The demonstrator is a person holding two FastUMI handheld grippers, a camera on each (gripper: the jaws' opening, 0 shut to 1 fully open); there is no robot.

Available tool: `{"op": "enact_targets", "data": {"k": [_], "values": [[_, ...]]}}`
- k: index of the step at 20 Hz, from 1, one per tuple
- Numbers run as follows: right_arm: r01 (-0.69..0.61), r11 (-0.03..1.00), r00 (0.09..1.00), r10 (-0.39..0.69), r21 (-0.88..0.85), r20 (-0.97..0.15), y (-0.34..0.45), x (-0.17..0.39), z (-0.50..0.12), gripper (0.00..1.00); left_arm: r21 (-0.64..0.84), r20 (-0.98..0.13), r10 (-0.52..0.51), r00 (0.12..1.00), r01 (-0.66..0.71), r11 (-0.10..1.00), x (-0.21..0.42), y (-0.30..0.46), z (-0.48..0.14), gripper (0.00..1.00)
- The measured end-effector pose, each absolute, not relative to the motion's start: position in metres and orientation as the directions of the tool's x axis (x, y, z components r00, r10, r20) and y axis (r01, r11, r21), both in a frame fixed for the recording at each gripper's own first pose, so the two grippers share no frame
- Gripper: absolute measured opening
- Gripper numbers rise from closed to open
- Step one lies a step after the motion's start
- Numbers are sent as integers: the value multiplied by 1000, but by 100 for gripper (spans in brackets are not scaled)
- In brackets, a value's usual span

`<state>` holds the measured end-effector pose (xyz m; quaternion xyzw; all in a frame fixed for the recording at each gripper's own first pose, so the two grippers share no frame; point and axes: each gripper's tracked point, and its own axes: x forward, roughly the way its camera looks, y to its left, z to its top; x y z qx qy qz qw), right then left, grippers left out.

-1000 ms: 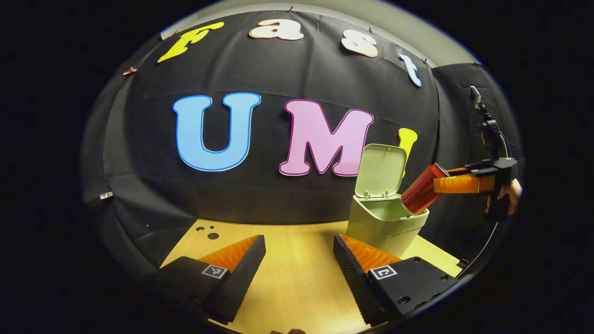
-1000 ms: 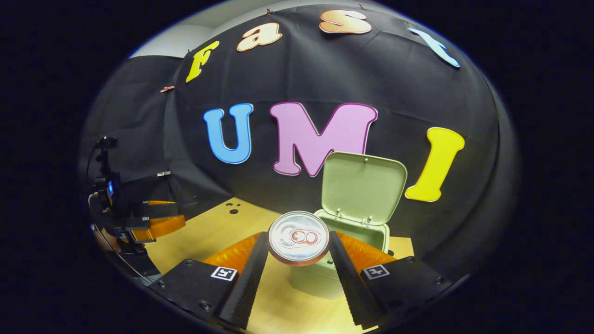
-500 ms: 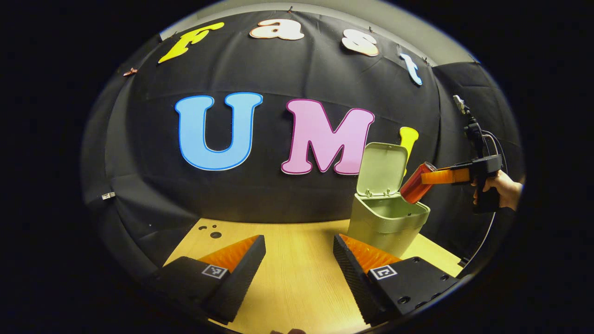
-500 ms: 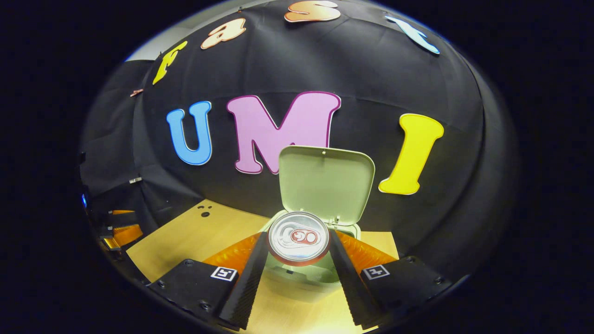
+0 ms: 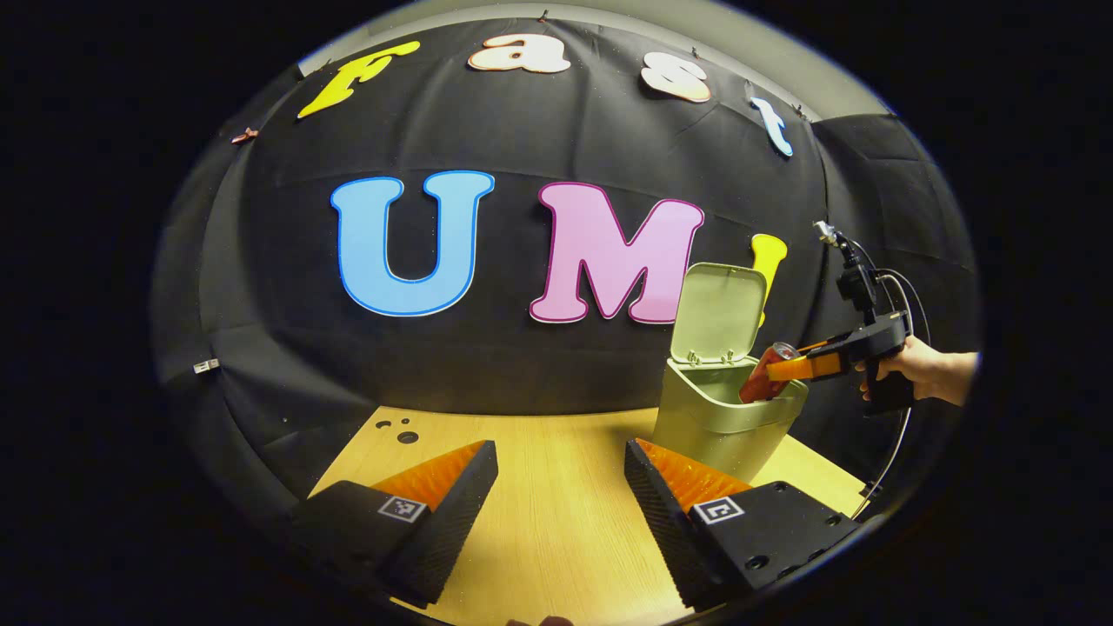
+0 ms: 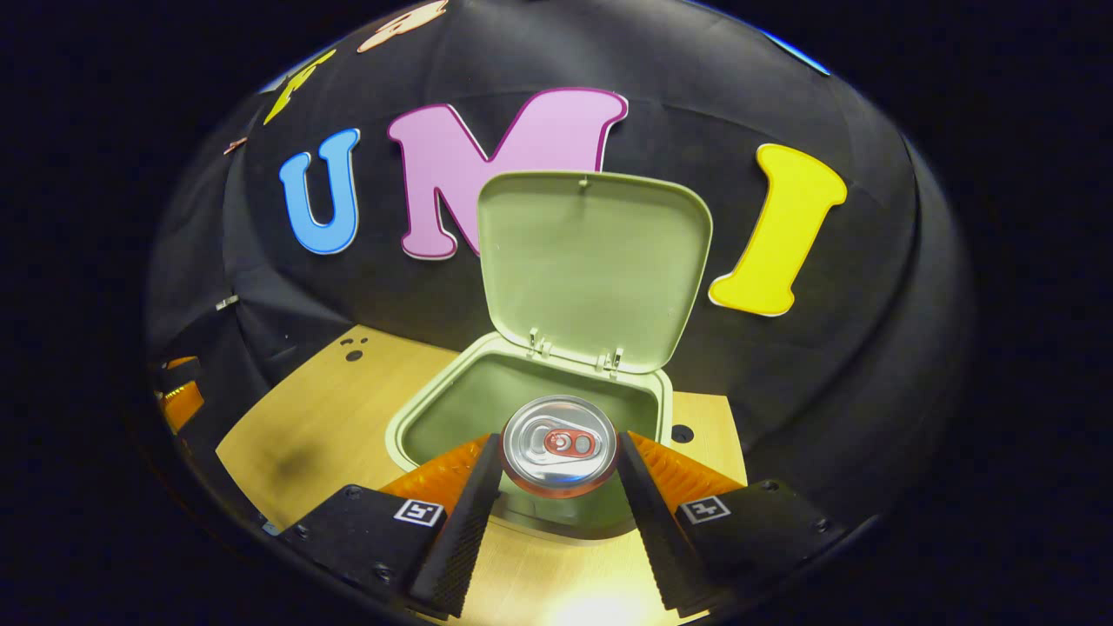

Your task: Press the lid of the desktop garbage bin to open it, pick up the crumpled paper on the desktop and throw it into the bin, then pick up the pop can on the desktop and drop it into the bin, and finally close the garbage bin lid.

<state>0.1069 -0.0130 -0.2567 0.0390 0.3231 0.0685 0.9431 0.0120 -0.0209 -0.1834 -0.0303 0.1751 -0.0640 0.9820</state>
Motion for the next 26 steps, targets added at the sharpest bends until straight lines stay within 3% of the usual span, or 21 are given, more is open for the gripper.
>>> {"op": "enact_targets", "data": {"k": [11,16,26], "values": [[-106,988,748,155,115,-645,-13,108,-279,85,-89,-356,-117,927,91,992,10,-14,-187,95],[-93,987,759,154,129,-632,-16,107,-271,90,-86,-357,-122,926,97,992,11,-16,-188,95],[-81,990,901,121,111,-416,-29,138,-175,95,-85,-359,-126,925,102,991,13,-18,-188,95]]}}
